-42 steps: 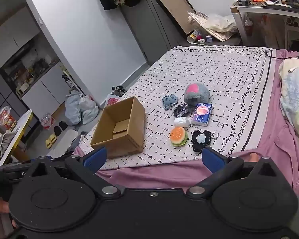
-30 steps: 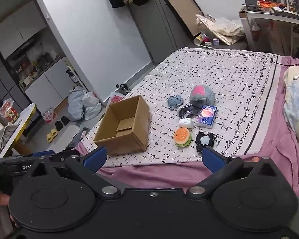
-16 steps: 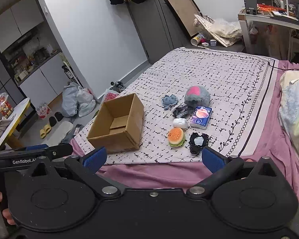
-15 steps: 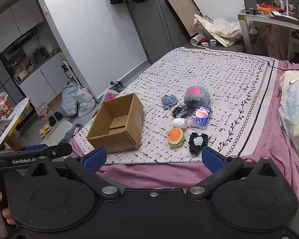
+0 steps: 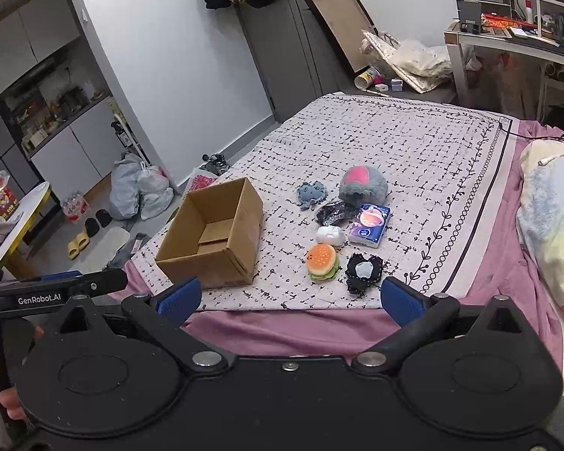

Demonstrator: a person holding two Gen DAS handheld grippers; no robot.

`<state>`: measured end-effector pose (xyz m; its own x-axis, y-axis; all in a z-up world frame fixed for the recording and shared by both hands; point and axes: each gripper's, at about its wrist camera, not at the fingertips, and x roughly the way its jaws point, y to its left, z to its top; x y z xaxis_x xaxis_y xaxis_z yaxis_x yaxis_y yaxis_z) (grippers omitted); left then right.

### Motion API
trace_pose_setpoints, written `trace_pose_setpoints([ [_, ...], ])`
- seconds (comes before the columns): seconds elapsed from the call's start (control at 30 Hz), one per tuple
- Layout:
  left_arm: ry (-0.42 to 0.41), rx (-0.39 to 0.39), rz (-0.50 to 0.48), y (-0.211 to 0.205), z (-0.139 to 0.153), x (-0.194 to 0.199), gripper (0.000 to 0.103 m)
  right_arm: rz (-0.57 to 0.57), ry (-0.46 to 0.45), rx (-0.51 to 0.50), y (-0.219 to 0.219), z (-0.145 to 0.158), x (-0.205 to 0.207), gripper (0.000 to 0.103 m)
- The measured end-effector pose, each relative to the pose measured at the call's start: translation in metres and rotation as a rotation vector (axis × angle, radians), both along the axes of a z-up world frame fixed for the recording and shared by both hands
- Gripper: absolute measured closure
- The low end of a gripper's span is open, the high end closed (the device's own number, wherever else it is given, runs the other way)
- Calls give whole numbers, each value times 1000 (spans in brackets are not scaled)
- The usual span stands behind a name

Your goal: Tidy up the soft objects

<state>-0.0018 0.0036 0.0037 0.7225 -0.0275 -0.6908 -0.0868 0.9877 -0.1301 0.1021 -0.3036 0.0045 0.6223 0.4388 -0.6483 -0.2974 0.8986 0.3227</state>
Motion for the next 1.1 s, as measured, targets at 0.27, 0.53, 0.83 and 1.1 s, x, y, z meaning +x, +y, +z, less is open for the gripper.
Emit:
trace_pose_setpoints([
  [0.27, -6, -5, 2, 1, -1, -1, 4, -12, -4, -9, -3, 1, 0, 0],
  [0.53, -15, -5, 14, 1, -2, -4, 4, -21, -10, -4, -7, 0, 0, 0],
  [0.83, -24, -4, 20, 1, 0, -5, 4, -14, -21, -10, -6, 0, -1, 0],
  [1.1, -19, 0, 21, 1, -1, -4, 4, 8, -26, 4, -4, 1, 0, 0],
])
